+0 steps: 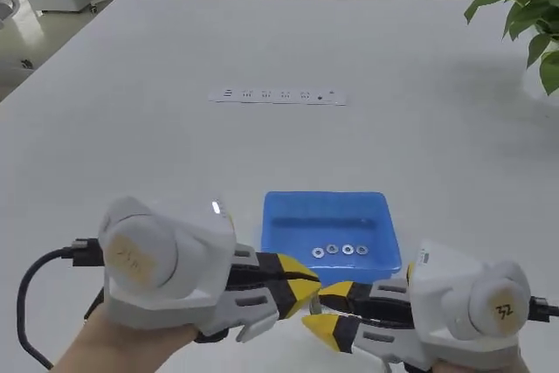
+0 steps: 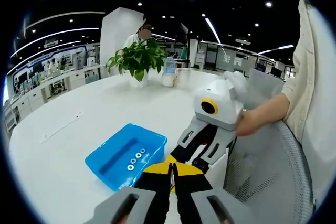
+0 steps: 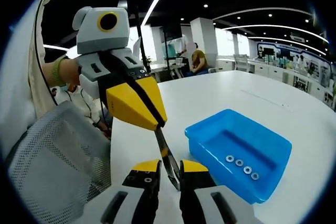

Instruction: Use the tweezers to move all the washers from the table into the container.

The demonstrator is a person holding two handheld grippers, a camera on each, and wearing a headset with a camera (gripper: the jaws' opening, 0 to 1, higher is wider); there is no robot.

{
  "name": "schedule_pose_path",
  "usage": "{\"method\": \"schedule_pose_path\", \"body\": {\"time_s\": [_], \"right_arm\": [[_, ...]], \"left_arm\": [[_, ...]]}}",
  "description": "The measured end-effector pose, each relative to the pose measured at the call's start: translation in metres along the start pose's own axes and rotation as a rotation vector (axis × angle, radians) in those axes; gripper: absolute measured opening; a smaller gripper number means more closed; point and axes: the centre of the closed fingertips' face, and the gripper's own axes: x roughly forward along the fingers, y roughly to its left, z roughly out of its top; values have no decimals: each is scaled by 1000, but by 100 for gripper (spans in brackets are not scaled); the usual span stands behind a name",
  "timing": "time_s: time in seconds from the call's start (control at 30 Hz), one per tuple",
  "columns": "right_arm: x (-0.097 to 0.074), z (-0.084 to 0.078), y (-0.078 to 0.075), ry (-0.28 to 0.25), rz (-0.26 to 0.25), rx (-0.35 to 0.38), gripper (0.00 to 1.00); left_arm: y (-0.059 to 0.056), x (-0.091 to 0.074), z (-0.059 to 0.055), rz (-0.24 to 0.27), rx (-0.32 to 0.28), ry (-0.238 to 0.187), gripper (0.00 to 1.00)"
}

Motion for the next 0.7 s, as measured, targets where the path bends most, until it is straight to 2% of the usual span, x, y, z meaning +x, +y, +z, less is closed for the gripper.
{"method": "schedule_pose_path", "body": {"time_s": [0.03,0.2,0.27,0.4,0.5,0.6,0.7], "right_arm": [[1,1,0,0,5,-7,7],[3,1,-1,10,20,-11,8],[4,2,2,19,52,-24,10],[7,-3,6,88,137,-96,14],[8,-1,6,97,166,-122,13],[10,2,8,90,206,-101,7],[12,1,5,84,211,-83,7]], "left_arm": [[-1,0,-1,-5,2,5,0],[2,-1,-4,-1,-2,16,0],[2,-1,-5,-3,4,23,0],[-1,0,-6,-36,27,37,0],[-3,2,-5,-67,59,57,0],[-5,5,-6,-85,92,80,0],[-4,6,-7,-76,107,84,4]]}}
